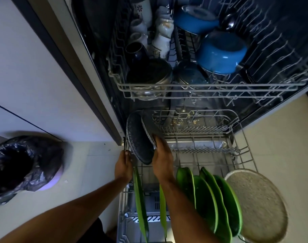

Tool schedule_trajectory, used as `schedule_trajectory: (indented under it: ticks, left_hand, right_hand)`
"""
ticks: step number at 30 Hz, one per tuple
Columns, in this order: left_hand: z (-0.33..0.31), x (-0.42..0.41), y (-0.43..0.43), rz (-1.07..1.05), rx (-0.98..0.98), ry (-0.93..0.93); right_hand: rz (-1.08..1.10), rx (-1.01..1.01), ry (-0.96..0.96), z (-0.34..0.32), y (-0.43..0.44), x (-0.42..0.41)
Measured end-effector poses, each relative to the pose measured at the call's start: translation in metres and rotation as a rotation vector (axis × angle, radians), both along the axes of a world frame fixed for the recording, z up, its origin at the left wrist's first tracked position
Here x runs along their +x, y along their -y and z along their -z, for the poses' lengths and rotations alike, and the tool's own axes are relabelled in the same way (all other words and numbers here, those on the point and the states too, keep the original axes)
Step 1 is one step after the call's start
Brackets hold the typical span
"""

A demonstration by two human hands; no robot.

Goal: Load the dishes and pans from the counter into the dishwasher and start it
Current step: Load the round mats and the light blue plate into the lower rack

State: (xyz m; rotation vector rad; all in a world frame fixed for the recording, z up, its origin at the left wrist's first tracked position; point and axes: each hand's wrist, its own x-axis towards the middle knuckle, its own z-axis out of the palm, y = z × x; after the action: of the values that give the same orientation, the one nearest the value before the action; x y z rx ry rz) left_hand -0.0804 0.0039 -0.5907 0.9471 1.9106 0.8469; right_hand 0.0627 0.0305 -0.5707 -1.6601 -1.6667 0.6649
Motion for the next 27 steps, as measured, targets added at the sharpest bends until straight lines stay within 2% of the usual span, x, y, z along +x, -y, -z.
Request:
schedule_trajectory:
  ticks: [6,9,12,15,22,27]
  left_hand:
    - [0.006,-0.001,0.0,0.027,-0.005,-0.038]
    - [0.006,-0.002,0.001,0.036,-0.012,-0.036]
    - [0.006,-0.002,-0.001,0.049,-0.012,-0.045]
    - [0.006,-0.002,0.0,0.045,-0.02,-0.06]
    - [0.004,-0.001,-0.001,0.043,-0.035,-0.062]
    - [0.005,-0.001,-0.002,0.03,-0.021,-0.051]
  right_hand:
    - [-0.024,-0.093,-0.116,-0.008,0.007,0.021]
    - [-0.051,-0.157,-0.114,-0.004,0.013,0.032]
    - [0.013,-0.109,-0.1,-0.001,0.021,0.033]
    - [-0.015,-0.041,-0.043,-0.008,0.035,0.024]
    - [0.056,0.094,-0.078,-0.008,0.039,0.015]
    - [-0.007,0.074,-0.024,-0.009,0.033,0.018]
